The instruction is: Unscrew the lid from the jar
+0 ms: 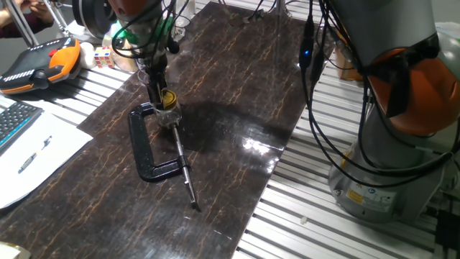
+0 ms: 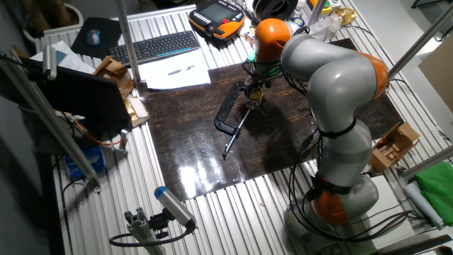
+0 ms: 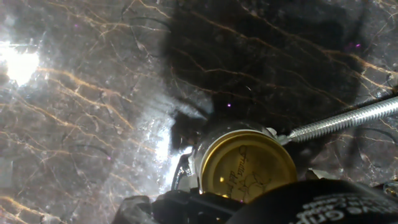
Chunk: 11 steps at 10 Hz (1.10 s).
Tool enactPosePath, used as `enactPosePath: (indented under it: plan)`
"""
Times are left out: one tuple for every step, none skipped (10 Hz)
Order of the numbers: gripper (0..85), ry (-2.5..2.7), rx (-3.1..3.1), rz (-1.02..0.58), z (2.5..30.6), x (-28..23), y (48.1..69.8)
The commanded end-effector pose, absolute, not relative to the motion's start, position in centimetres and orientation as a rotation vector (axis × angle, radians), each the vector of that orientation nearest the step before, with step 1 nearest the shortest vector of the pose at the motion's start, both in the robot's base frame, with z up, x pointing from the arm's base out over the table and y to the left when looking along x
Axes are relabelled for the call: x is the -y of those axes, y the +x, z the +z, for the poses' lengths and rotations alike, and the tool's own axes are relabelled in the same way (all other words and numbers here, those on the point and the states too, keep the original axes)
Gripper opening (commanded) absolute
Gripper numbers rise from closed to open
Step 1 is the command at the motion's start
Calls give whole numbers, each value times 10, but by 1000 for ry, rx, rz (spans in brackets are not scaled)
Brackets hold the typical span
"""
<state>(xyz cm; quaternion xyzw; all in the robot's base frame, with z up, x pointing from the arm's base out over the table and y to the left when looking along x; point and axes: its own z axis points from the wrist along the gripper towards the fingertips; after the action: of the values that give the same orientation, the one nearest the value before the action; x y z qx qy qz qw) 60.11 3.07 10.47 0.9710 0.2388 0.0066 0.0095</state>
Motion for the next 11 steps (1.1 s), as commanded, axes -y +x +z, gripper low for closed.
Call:
enactPosePath:
  plan:
    - [850,3031,-743,20,104,-31,601]
    - [850,3031,-743,20,103,-30,600]
    - [850,3036,-742,22,100,-30,600]
    - [850,3043,-741,24,98,-30,600]
    - [850,3048,-740,26,95,-30,599]
    - [850,3052,-741,28,94,-29,599]
    - [850,3054,-739,26,93,-30,599]
    - [850,3055,-736,26,92,-30,598]
    - [850,3054,-736,30,92,-30,598]
    - [850,3053,-736,35,91,-30,598]
    - [850,3051,-735,39,89,-30,598]
